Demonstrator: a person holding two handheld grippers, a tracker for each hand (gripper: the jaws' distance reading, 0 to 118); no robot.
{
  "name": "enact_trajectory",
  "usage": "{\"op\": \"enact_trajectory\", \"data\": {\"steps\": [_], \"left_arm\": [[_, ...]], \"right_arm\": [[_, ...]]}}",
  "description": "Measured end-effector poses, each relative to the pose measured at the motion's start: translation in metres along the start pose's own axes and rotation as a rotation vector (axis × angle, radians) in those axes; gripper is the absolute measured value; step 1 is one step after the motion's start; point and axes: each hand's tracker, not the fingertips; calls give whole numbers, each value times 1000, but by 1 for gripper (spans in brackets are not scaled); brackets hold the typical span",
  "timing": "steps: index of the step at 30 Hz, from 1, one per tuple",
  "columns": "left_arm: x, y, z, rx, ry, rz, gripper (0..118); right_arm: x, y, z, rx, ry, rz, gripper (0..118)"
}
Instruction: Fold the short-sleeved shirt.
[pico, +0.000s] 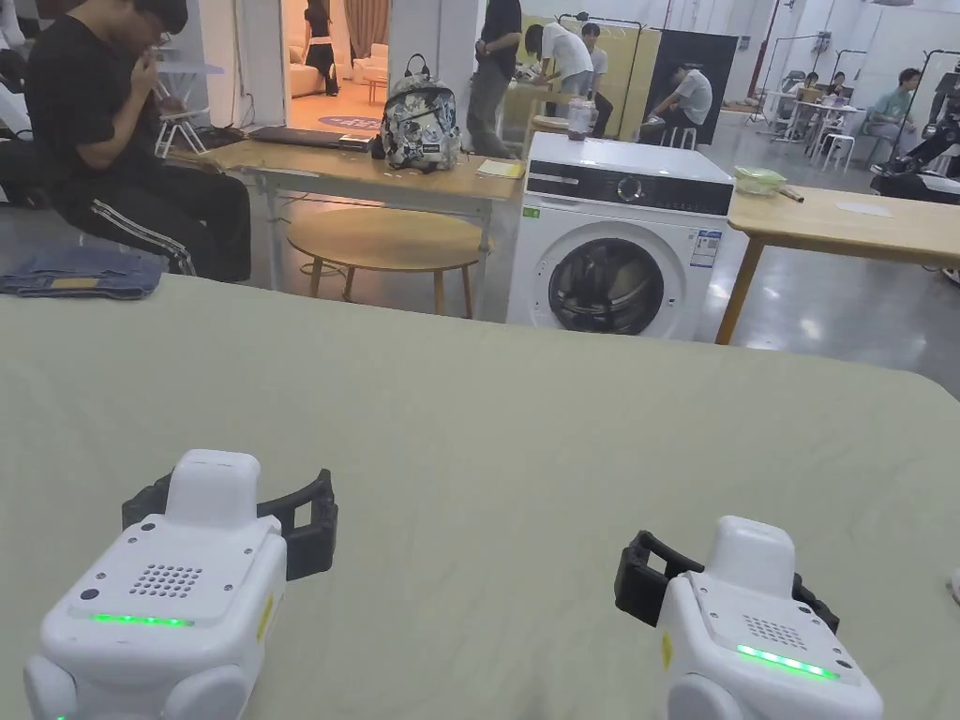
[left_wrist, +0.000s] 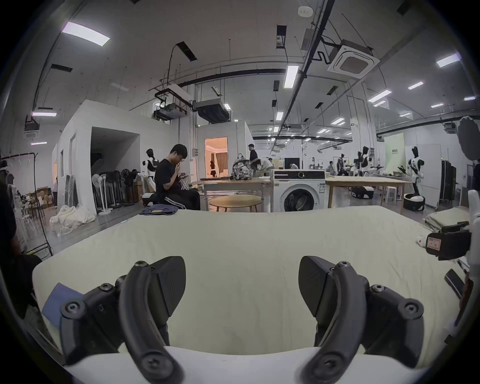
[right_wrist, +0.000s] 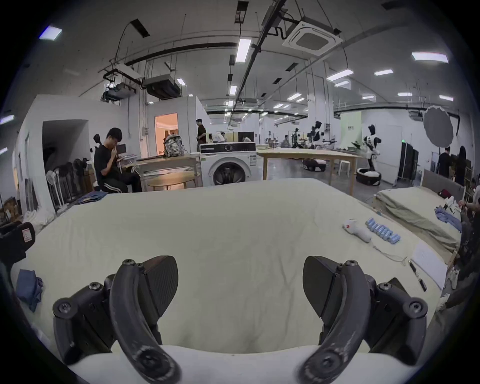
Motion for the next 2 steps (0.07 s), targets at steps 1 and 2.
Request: {"op": "enact_trajectory", "data": {"steps": [1,2], "left_arm": [[0,0,0,-2,-5,2,91],[0,0,0,-3,-8,2,91]], "right_arm": [[-2,3,2,-14,-7,-6,100],[-1,4,4,-9,4,-14,100]]}}
